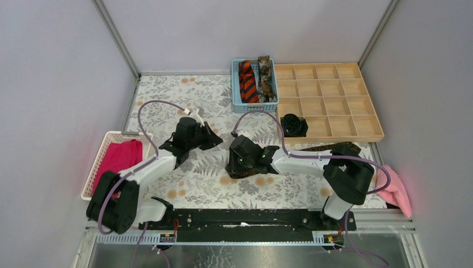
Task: Roll the ties
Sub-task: Roll the tie at the center of the board.
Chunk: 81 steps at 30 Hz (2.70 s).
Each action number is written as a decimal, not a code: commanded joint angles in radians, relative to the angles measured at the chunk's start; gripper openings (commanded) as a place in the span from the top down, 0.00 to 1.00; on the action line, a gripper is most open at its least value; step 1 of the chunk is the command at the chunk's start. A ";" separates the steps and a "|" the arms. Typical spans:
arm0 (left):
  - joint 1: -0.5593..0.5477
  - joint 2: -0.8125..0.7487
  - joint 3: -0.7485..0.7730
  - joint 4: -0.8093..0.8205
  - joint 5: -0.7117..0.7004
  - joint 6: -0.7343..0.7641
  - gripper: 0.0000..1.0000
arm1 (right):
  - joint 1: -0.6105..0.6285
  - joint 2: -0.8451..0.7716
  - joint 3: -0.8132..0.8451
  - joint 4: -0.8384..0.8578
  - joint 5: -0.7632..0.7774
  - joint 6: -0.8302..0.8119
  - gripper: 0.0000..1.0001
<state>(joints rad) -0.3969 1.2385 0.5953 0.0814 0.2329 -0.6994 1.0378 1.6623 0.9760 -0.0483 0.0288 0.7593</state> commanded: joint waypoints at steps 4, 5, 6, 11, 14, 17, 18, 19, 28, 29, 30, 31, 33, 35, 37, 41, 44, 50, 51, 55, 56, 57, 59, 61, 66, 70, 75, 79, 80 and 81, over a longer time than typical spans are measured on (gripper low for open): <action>0.005 0.308 -0.015 0.457 0.467 -0.084 0.97 | -0.009 -0.097 -0.068 0.097 -0.047 0.029 0.81; 0.004 0.333 -0.034 0.526 0.505 -0.115 0.97 | -0.010 -0.109 -0.080 0.099 -0.040 0.029 0.81; 0.003 0.371 -0.053 0.630 0.533 -0.144 0.97 | -0.010 -0.118 -0.088 0.101 -0.035 0.028 0.81; -0.033 0.431 -0.076 0.737 0.588 -0.162 0.96 | -0.023 -0.171 -0.141 0.123 -0.035 0.026 0.82; -0.086 0.431 -0.048 0.675 0.586 -0.106 0.96 | -0.041 -0.185 -0.159 0.120 -0.034 0.019 0.82; -0.124 0.431 -0.029 0.634 0.599 -0.066 0.96 | -0.061 -0.195 -0.181 0.141 -0.038 0.018 0.82; -0.132 0.434 -0.026 0.617 0.607 -0.051 0.96 | -0.065 -0.197 -0.185 0.144 -0.038 0.016 0.82; -0.138 0.439 -0.022 0.596 0.611 -0.035 0.96 | -0.068 -0.199 -0.187 0.146 -0.040 0.014 0.82; -0.147 0.485 0.030 0.377 0.620 0.091 0.96 | -0.103 -0.247 -0.227 0.143 -0.034 0.004 0.83; -0.149 0.488 0.037 0.354 0.632 0.105 0.96 | -0.107 -0.252 -0.235 0.147 -0.034 0.002 0.83; -0.150 0.488 0.042 0.329 0.638 0.119 0.96 | -0.113 -0.255 -0.238 0.146 -0.033 0.001 0.83; -0.152 0.484 0.045 0.310 0.640 0.133 0.96 | -0.117 -0.256 -0.242 0.146 -0.035 0.002 0.83; -0.156 0.475 0.047 0.271 0.644 0.153 0.96 | -0.127 -0.256 -0.246 0.147 -0.042 0.001 0.83; -0.156 0.461 0.042 0.246 0.651 0.167 0.96 | -0.134 -0.257 -0.256 0.153 -0.043 0.001 0.83; -0.158 0.453 0.029 0.268 0.677 0.160 0.96 | -0.143 -0.256 -0.266 0.161 -0.045 0.002 0.83; -0.164 0.459 0.021 0.270 0.677 0.157 0.97 | -0.161 -0.253 -0.283 0.171 -0.047 0.005 0.84; -0.164 0.460 0.018 0.272 0.682 0.159 0.97 | -0.174 -0.268 -0.301 0.169 -0.034 0.008 0.84; -0.163 0.484 0.047 0.316 0.752 0.139 0.97 | -0.191 -0.276 -0.278 0.148 -0.034 -0.005 0.84; -0.164 0.497 0.052 0.330 0.767 0.130 0.97 | -0.193 -0.267 -0.258 0.137 -0.033 -0.008 0.84; -0.164 0.534 0.068 0.365 0.799 0.113 0.97 | -0.202 -0.203 -0.200 0.106 -0.033 -0.005 0.84; -0.165 0.541 0.067 0.372 0.807 0.111 0.97 | -0.206 -0.188 -0.190 0.092 -0.033 -0.002 0.85; -0.165 0.546 0.065 0.385 0.813 0.102 0.97 | -0.207 -0.180 -0.185 0.087 -0.014 -0.002 0.85; -0.167 0.559 0.062 0.412 0.832 0.085 0.97 | -0.215 -0.171 -0.187 0.113 -0.026 -0.002 0.85; -0.170 0.567 0.067 0.425 0.845 0.081 0.97 | -0.216 -0.159 -0.162 0.130 -0.081 -0.007 0.85; -0.171 0.583 0.080 0.438 0.861 0.071 0.97 | -0.217 -0.108 -0.100 0.117 -0.122 -0.020 0.86; -0.171 0.599 0.086 0.470 0.881 0.049 0.97 | -0.217 -0.081 -0.093 0.156 -0.166 -0.008 0.88; -0.171 0.595 0.078 0.496 0.892 0.036 0.97 | -0.216 -0.091 -0.110 0.171 -0.133 0.011 0.90; -0.170 0.593 0.086 0.480 0.883 0.040 0.98 | -0.217 -0.119 -0.108 0.123 -0.072 -0.004 0.90; -0.171 0.593 0.094 0.468 0.876 0.044 0.98 | -0.218 -0.123 -0.104 0.108 -0.061 -0.006 0.90; -0.169 0.594 0.102 0.456 0.865 0.047 0.98 | -0.217 -0.125 -0.102 0.094 -0.053 -0.006 0.90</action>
<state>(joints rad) -0.5358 1.8454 0.6548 0.4709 0.9649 -0.6228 0.8291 1.5612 0.8215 -0.0662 -0.1257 0.7460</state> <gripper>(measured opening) 0.025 0.163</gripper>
